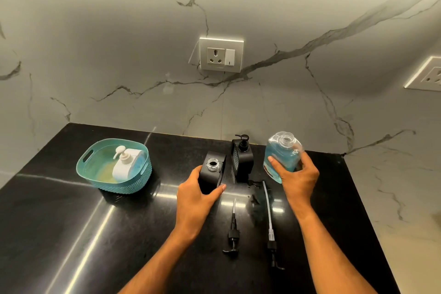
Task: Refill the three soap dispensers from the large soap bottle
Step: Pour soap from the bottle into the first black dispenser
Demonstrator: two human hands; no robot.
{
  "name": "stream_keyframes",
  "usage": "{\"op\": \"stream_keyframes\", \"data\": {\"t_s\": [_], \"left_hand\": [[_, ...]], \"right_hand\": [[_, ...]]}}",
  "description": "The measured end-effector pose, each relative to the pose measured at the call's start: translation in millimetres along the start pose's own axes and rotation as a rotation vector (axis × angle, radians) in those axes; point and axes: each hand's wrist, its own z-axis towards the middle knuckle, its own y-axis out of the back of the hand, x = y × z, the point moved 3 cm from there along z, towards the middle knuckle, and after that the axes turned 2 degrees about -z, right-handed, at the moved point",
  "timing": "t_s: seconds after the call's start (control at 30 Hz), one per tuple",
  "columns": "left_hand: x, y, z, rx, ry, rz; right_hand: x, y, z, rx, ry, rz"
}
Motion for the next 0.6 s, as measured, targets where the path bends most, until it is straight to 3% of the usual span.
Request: {"op": "stream_keyframes", "data": {"t_s": [0.2, 0.6], "left_hand": [[-10, 18, -17, -0.012, -0.057, -0.006], [-17, 45, -43, -0.02, -0.085, 0.046]], "right_hand": [[49, -8, -31, 0.003, 0.168, -0.028], [96, -28, -88, 0.095, 0.328, -0.243]]}}
